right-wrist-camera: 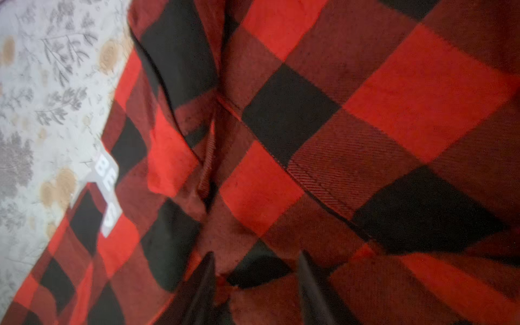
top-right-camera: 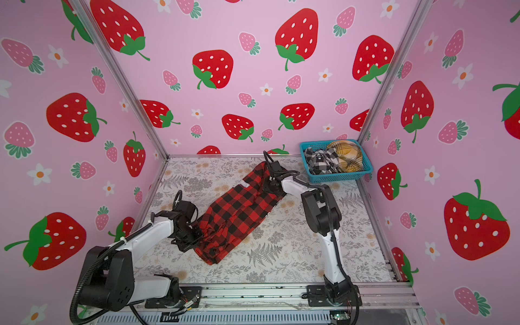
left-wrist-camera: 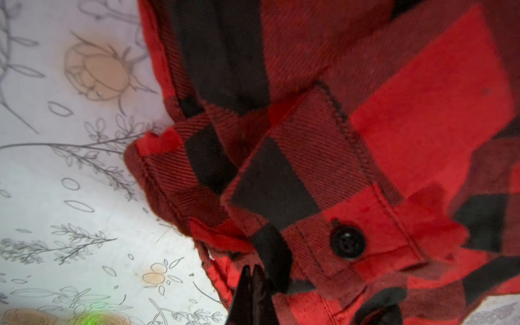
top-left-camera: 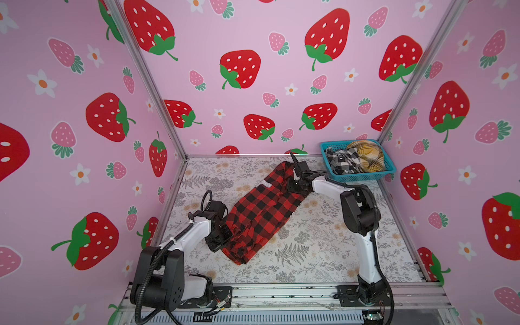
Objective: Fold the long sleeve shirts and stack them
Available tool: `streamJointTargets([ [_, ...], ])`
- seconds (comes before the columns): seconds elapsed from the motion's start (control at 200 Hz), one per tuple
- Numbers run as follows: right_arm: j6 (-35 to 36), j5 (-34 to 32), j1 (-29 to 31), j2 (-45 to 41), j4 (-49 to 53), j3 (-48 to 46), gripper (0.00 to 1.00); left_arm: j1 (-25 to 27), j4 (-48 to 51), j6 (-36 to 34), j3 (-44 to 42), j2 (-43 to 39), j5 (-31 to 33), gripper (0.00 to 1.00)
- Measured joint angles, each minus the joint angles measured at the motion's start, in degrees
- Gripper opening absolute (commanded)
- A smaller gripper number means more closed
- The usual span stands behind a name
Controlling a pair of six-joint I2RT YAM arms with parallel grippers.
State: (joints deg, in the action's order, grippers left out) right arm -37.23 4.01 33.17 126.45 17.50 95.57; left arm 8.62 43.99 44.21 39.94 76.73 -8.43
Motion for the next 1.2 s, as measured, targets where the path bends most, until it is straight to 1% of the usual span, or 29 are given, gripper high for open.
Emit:
streamJointTargets([
  [0.02,0.28,-1.05,0.2,0.0,0.7,0.96,0.59,0.0,0.02,-0.02,0.13,0.24,-0.02,0.0],
  [0.04,0.66,-1.77,0.37,0.0,1.31,1.9,0.59,-0.07,0.09,-0.02,0.33,0.44,-0.04,0.04],
  [0.045,0.87,-1.92,0.44,0.02,1.57,2.29,0.59,-0.07,0.11,-0.04,0.39,0.5,-0.04,0.08],
  [0.06,1.09,-2.56,0.55,0.02,2.21,3.15,0.59,-0.13,0.2,-0.09,0.61,0.66,-0.07,0.16],
  [0.085,1.46,-3.32,0.74,0.13,2.86,4.61,0.59,-0.15,0.42,-0.39,1.05,0.92,-0.13,0.28],
  [0.105,1.84,-3.91,0.87,0.22,3.56,6.08,0.59,-0.15,0.68,-0.44,1.46,1.05,-0.15,0.36],
  [0.155,2.82,-5.14,1.27,0.79,4.46,9.42,0.6,-0.15,1.46,-0.5,2.86,0.92,0.04,0.49],
  [0.195,3.61,-6.03,1.57,1.51,4.94,12.07,0.59,-0.15,2.05,-0.57,4.02,0.48,0.5,0.53],
  [0.27,4.83,-7.43,2.1,3.74,6.03,16.48,0.57,-0.17,2.99,-0.52,6.01,-1.42,1.44,0.57],
  [0.34,5.55,-8.52,2.36,6.34,7.26,18.99,0.55,-0.26,3.5,-0.61,7.54,-2.84,2.05,0.62],
  [0.35,5.66,-8.57,2.34,6.71,7.37,19.12,0.55,-0.26,3.54,-0.63,7.76,-2.89,2.03,0.64],
  [0.36,5.7,-8.72,2.36,7.08,7.48,19.23,0.55,-0.26,3.54,-0.72,7.89,-2.93,2.03,0.66],
  [0.435,5.84,-9.14,2.49,9.09,8.63,18.47,0.54,-0.26,3.34,-0.5,8.72,-2.21,1.97,0.71],
  [0.53,6.1,-9.22,2.56,9.79,9.22,14.14,0.54,-0.26,2.58,-0.17,8.7,0.5,1.88,0.74],
  [0.61,5.49,-9.05,2.69,7.5,8.0,10.51,0.52,-0.26,1.7,0.02,8.31,2.47,1.79,0.74],
  [0.66,5.14,-9.03,2.67,5.92,6.95,7.56,0.52,-0.26,1.01,0.11,7.67,2.97,1.77,0.72],
  [0.67,5.05,-9.03,2.67,5.57,6.82,7.04,0.5,-0.26,0.85,0.11,7.48,2.99,1.79,0.72],
  [0.71,4.66,-8.76,2.6,4.11,5.92,4.39,0.48,-0.26,0.68,0.26,6.88,3.06,1.77,0.68],
  [0.775,3.65,-8.39,2.56,1.53,4.42,0.02,0.44,-0.26,0.17,0.28,5.9,3.17,1.68,0.58],
  [0.82,2.95,-8.04,2.56,-0.55,3.02,-3.45,0.42,-0.26,-0.33,0.7,5.27,3.39,1.42,0.52],
  [0.945,0.66,-6.78,2.43,-6.93,-0.52,-13.81,0.41,-0.24,-1.07,0.57,4.15,3.69,0.0,0.36],
  [1.015,-0.42,-6.16,2.38,-10.29,-1.42,-18.6,0.44,-0.11,-1.4,0.42,4.0,3.69,-0.68,0.26],
  [1.056,-0.72,-6.05,2.38,-11.61,-1.14,-20.11,0.47,-0.07,-1.64,0.59,3.96,3.69,-1.05,0.18],
  [1.086,-0.94,-6.1,2.36,-12.26,-0.52,-20.63,0.5,0.02,-1.77,0.5,3.89,3.69,-1.31,0.15],
  [1.121,-0.92,-6.1,2.29,-12.63,0.35,-20.7,0.51,0.07,-1.81,0.37,3.78,3.69,-1.6,0.15],
  [1.131,-0.83,-6.21,2.29,-12.7,0.57,-20.7,0.54,0.07,-1.79,0.13,3.78,3.69,-1.73,0.15],
  [1.161,-0.7,-6.54,2.29,-12.85,1.55,-20.37,0.57,0.07,-1.73,0.07,3.76,3.67,-1.9,0.15],
  [1.181,-0.57,-6.75,2.29,-12.85,2.25,-19.96,0.59,0.07,-1.73,-0.02,3.76,3.65,-2.12,0.16],
  [1.201,-0.33,-7.17,2.29,-12.85,3.37,-19.26,0.61,0.07,-1.7,-0.02,3.76,3.56,-2.25,0.19],
])
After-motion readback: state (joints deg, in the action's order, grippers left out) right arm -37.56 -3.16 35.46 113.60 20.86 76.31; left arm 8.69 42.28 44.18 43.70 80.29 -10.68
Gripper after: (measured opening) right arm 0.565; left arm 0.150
